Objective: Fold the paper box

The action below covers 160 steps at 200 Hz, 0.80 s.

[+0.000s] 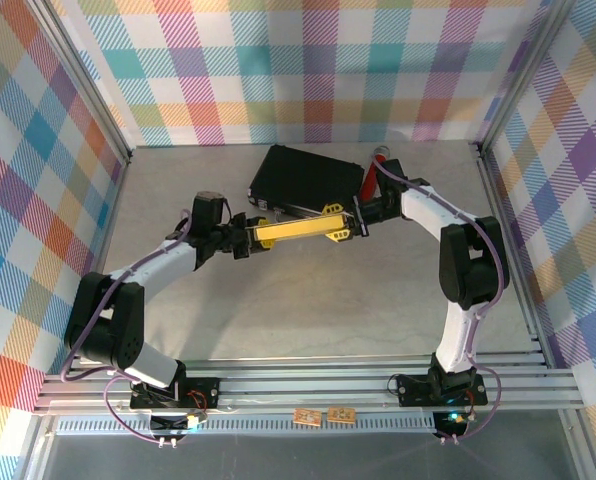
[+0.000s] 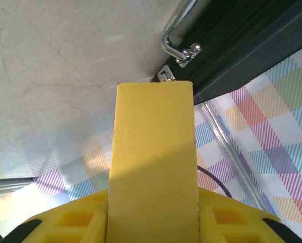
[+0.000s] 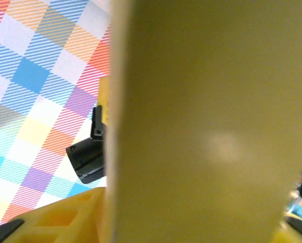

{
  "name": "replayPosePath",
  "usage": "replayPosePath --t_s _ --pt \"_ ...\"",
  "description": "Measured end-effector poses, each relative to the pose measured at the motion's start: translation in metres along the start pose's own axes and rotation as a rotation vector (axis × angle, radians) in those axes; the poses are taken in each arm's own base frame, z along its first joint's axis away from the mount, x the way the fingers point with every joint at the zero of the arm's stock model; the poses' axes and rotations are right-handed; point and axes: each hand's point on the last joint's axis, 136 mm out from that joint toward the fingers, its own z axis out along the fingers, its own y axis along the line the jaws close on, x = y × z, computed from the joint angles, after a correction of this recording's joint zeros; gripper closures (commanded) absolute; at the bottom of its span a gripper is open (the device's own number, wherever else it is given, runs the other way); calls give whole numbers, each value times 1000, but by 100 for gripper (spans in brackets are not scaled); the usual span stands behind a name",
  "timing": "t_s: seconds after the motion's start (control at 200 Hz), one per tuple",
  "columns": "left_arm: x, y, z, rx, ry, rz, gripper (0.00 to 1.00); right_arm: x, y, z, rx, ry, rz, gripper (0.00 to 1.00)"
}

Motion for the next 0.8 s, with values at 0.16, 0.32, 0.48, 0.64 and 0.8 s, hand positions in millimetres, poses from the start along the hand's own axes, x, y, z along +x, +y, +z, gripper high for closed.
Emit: replayPosePath --t_s 0.16,0.32,0.48,0.64,0.8 --pt "-2 12 -7 -48 -32 -44 80 2 13 -9 15 -61 -104 28" --pt "-7 21 -20 -84 -72 -82 80 2 11 -29 27 -145 -181 27" --pt "-24 45 -30 -173 -133 -110 80 12 10 -65 11 -282 -337 29" --pt "-37 67 -36 -259 -174 -118 81 33 5 -89 47 -454 -581 44" --pt "-55 81 -37 -314 -208 -128 81 49 -15 -83 178 -580 -888 51"
